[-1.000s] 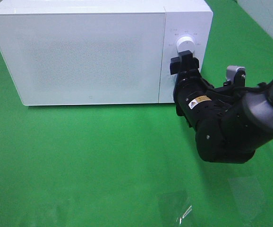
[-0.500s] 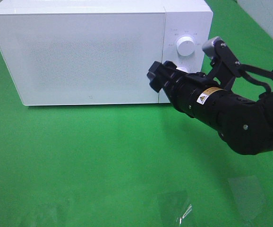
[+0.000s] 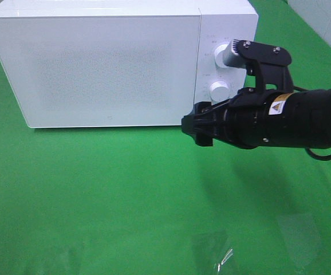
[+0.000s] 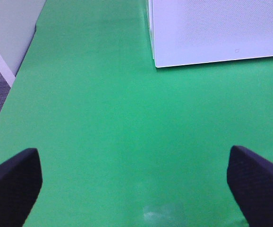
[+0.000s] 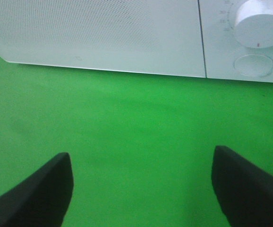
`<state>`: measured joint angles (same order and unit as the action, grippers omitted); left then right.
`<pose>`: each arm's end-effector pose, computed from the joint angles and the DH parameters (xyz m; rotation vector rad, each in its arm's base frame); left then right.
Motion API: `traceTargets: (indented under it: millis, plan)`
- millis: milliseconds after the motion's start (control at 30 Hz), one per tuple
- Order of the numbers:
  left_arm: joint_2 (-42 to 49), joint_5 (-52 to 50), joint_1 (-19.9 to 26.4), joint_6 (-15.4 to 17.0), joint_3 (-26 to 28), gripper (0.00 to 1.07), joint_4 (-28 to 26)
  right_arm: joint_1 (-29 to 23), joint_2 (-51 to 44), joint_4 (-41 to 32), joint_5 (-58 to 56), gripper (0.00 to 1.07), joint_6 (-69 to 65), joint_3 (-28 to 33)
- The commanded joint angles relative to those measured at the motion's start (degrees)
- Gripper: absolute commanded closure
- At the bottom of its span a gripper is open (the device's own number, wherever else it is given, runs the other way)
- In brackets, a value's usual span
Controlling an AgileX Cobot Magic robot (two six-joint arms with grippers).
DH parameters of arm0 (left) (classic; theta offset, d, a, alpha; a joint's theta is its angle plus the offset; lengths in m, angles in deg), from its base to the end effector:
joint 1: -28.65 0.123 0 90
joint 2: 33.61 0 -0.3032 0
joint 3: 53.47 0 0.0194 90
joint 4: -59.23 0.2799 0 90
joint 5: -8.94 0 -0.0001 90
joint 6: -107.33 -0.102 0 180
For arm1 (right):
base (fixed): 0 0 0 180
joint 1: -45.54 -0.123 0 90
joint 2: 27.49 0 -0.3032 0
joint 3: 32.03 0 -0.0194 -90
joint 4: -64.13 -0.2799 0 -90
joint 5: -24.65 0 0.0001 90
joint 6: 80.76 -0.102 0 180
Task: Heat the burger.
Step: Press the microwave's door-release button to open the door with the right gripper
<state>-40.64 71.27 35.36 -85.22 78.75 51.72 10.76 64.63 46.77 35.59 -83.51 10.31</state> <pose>0.0083 -0.0109 0.2913 0.1141 2.0347 0.0541 0.2570 0.1715 0.1868 -0.2541 2.1893 0.4818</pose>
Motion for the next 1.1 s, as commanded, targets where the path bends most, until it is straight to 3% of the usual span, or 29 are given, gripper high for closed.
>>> traceTargets:
  millis: [33, 133, 200, 467, 833, 1100]
  plan:
    - [1.0, -0.7, 0.2, 0.1, -0.1, 0.07, -0.5, 3.3, -6.6, 3.4, -11.3, 0.31, 3.6, -0.1]
    - [1.0, -0.7, 0.2, 0.1, -0.1, 0.07, -0.5, 3.7, -9.4, 5.7, -16.7, 0.31, 3.4, -0.1]
    - [1.0, -0.7, 0.2, 0.1, -0.1, 0.07, -0.5, 3.7, -16.3, 10.7, -26.2, 0.31, 1.8, -0.1]
    - [1.0, -0.7, 0.2, 0.1, -0.1, 0.07, -0.5, 3.7, -26.6, 17.4, -38.3, 0.31, -0.8, -0.1]
    - [1.0, -0.7, 0.2, 0.1, -0.1, 0.07, -0.5, 3.7, -38.9, 18.7, -55.3, 0.31, -0.3, -0.1]
    - [1.0, -0.7, 0.2, 0.1, -0.1, 0.07, -0.5, 3.7, -50.0, 19.2, -59.6, 0.31, -0.1, -0.1]
